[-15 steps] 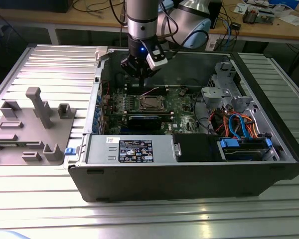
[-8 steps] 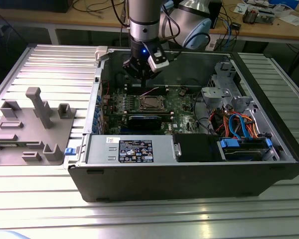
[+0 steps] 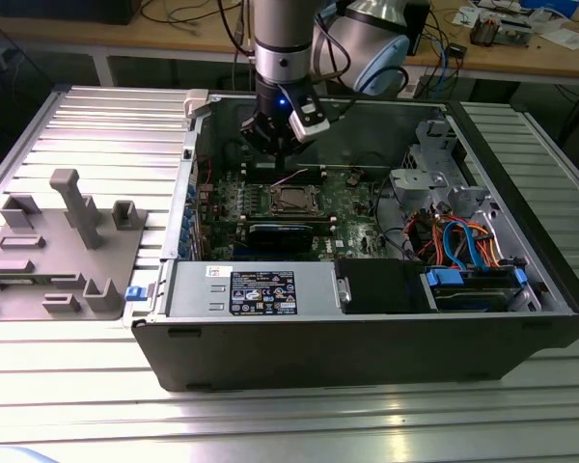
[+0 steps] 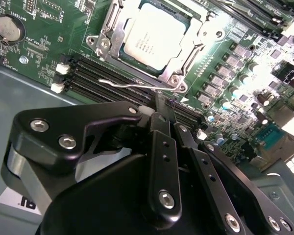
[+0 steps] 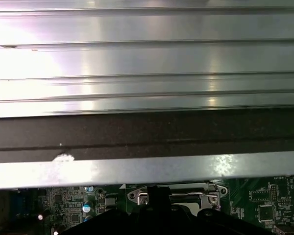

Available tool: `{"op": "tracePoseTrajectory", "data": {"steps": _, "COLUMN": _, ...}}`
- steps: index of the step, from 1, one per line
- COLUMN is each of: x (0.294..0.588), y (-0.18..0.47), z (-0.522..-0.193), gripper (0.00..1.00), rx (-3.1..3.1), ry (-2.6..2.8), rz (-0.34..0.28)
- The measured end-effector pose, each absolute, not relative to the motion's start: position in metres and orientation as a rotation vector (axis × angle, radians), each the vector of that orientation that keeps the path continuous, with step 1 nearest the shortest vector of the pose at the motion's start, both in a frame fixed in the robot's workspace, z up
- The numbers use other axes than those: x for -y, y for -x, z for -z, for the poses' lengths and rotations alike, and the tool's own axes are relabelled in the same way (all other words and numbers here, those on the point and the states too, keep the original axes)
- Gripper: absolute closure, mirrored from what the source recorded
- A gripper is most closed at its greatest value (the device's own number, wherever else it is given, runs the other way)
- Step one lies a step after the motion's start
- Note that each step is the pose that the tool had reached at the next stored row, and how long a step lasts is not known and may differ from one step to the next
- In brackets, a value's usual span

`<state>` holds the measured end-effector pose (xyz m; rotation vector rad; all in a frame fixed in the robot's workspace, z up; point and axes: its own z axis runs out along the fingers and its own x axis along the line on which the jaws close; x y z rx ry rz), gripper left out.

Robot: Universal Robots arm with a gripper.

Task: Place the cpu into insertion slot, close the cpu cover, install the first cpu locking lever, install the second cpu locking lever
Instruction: 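Install the first cpu locking lever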

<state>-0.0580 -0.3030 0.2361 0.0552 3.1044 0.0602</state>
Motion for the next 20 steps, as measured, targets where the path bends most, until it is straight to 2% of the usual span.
{"op": "tracePoseTrajectory", "data": {"steps": 20, "x": 0.3025, "y": 0.0482, "z": -0.2324, "gripper": 0.89, "rx": -3.106, "ry": 0.034, "rz": -0.061}}
